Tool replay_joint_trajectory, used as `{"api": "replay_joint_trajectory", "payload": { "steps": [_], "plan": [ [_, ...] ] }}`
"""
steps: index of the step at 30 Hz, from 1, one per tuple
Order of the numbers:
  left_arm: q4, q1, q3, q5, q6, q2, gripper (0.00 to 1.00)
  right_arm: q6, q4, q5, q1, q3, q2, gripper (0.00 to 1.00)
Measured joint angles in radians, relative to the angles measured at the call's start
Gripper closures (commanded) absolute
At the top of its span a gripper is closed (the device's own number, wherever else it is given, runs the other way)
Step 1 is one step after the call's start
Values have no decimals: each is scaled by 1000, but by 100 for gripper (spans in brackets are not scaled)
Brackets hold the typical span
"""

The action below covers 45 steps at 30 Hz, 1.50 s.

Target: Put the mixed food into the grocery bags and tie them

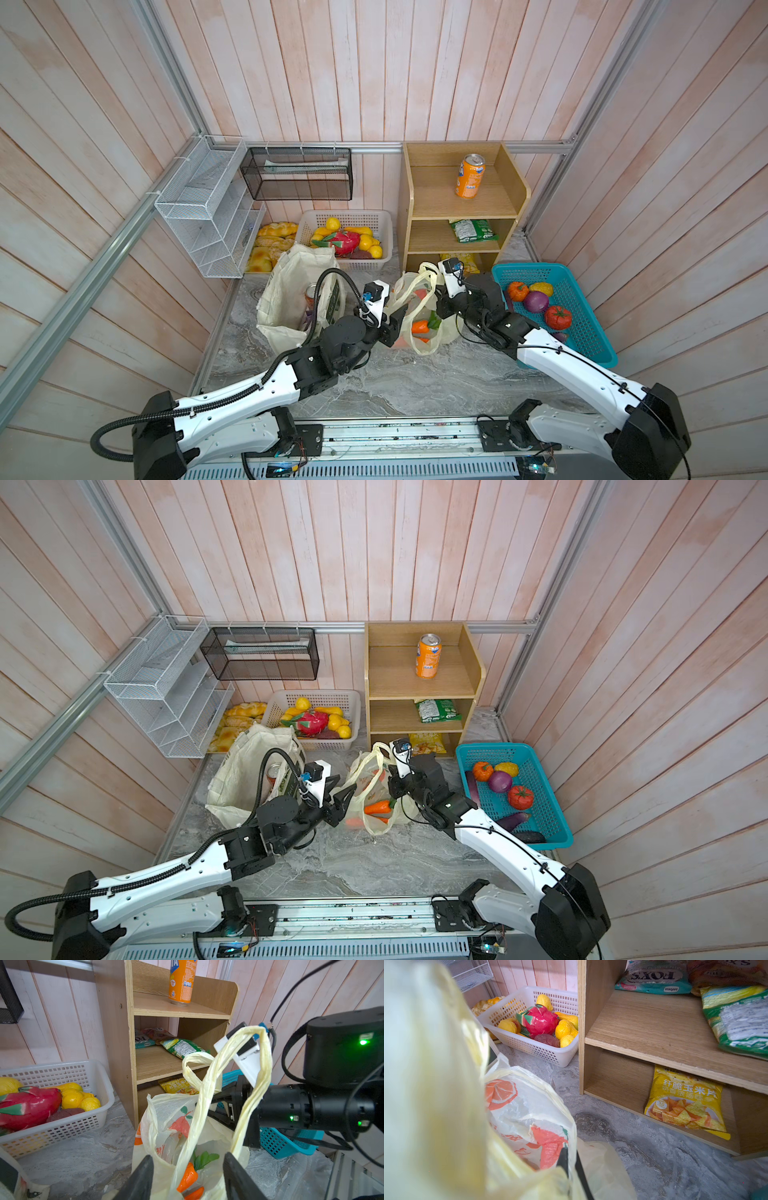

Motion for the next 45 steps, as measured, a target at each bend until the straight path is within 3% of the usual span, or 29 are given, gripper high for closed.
{"api": "replay_joint_trajectory", "payload": {
  "steps": [8, 19, 20, 21, 22, 38, 45],
  "plan": [
    [-11, -47, -25, -65, 37, -20, 31, 1, 0, 6, 0, 0, 5, 100],
    [-14, -51, -26, -39, 97, 29, 18, 1, 0, 7, 0, 0, 7, 100],
    [-14, -51, -26, -34, 99, 37, 16, 1, 0, 7, 0, 0, 7, 100],
    [-14, -51, -26, -29, 105, 43, 1, 1, 0, 7, 0, 0, 7, 100],
    [-15, -51, -26, -23, 116, 49, 0, 2, 0, 7, 0, 0, 7, 100],
    [16, -30, -22, -22, 154, 124, 2, 4, -3, 10, 0, 0, 7, 100],
    [47, 31, -22, -16, 151, 124, 17, 4, -13, 10, 0, 0, 6, 100]
  ]
}}
